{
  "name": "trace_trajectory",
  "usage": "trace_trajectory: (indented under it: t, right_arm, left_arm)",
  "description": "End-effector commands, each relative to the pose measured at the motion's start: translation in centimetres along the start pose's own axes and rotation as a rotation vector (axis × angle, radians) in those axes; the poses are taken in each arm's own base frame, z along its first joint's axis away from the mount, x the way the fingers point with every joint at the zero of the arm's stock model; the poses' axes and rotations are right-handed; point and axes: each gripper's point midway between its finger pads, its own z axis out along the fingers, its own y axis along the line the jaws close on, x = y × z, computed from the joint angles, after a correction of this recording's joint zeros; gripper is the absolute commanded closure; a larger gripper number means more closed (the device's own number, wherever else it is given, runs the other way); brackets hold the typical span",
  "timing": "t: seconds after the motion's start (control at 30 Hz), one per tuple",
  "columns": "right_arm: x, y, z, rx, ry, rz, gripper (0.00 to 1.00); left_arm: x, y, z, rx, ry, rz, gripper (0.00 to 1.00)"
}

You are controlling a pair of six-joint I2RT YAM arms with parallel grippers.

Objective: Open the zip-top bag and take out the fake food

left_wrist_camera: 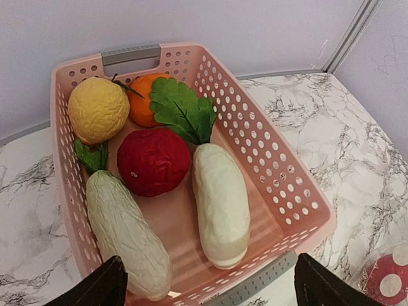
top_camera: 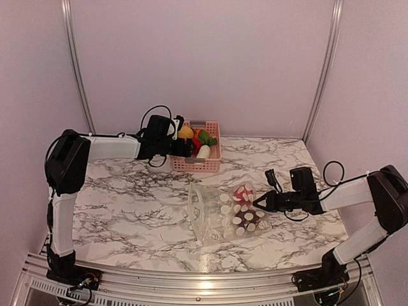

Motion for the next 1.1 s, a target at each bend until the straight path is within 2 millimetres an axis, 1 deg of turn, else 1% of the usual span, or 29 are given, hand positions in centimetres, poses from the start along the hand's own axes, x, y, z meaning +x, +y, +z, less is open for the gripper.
trace_trajectory:
  t: [0.0, 0.1, 0.2, 0.23, 0.27, 0.37, 0.47, 0.53, 0.67, 0.77, 0.87, 0.93, 1.0, 1.07]
  right_arm:
    - [0.1, 0.0, -0.3, -0.008, -0.005, 0.006, 1.00]
    - [0.1, 0.1, -0.5, -0.011, -0.007, 0.007, 1.00]
    - [0.2, 0.2, -0.5, -0.013, -0.005, 0.010, 1.00]
    - [0.2, 0.2, -0.5, -0.015, -0.005, 0.009, 1.00]
    - [0.3, 0.3, -0.5, -0.016, -0.004, 0.012, 1.00]
    - [0.4, 0.4, -0.6, -0.024, -0.006, 0.019, 1.00]
    - [0.4, 0.5, -0.6, -0.038, -0.011, 0.027, 1.00]
    - [0.5, 0.7, -0.5, -0.049, -0.009, 0.033, 1.00]
    - [0.3, 1.5, -0.5, -0.093, -0.022, 0.042, 1.00]
    - [0.0, 2.2, -0.5, -0.120, -0.029, 0.037, 1.00]
    - [-0.2, 2.8, -0.3, -0.142, -0.026, 0.034, 1.00]
    - [-0.2, 3.3, -0.1, -0.162, -0.018, 0.028, 1.00]
    - [-0.4, 3.5, -0.2, -0.165, -0.017, 0.023, 1.00]
    - [-0.3, 3.2, -0.4, -0.140, -0.008, 0.018, 0.86]
  left_arm:
    - [-2.8, -1.9, -4.2, 0.093, -0.107, -0.009, 0.08]
    - [-1.9, -2.4, -6.3, 0.132, -0.121, -0.023, 0.14]
    - [-0.4, -2.8, -8.2, 0.168, -0.121, -0.039, 0.21]
    - [0.4, -3.0, -8.8, 0.183, -0.112, -0.042, 0.23]
    - [1.8, -2.9, -9.3, 0.191, -0.091, -0.046, 0.25]
    - [4.3, -3.0, -11.1, 0.216, -0.069, -0.069, 0.32]
    - [7.1, -4.1, -12.6, 0.278, -0.037, -0.080, 0.37]
    - [9.5, -5.0, -13.2, 0.308, 0.000, -0.075, 0.40]
    - [13.9, -7.4, -14.0, 0.362, 0.075, -0.047, 0.45]
    - [16.5, -9.8, -14.2, 0.424, 0.118, -0.020, 0.47]
    - [18.0, -12.2, -13.9, 0.493, 0.139, -0.015, 0.50]
    - [18.8, -13.4, -13.5, 0.520, 0.149, -0.009, 0.50]
    - [19.0, -14.2, -13.0, 0.544, 0.145, -0.016, 0.51]
    - [19.0, -14.6, -12.5, 0.558, 0.136, -0.033, 0.52]
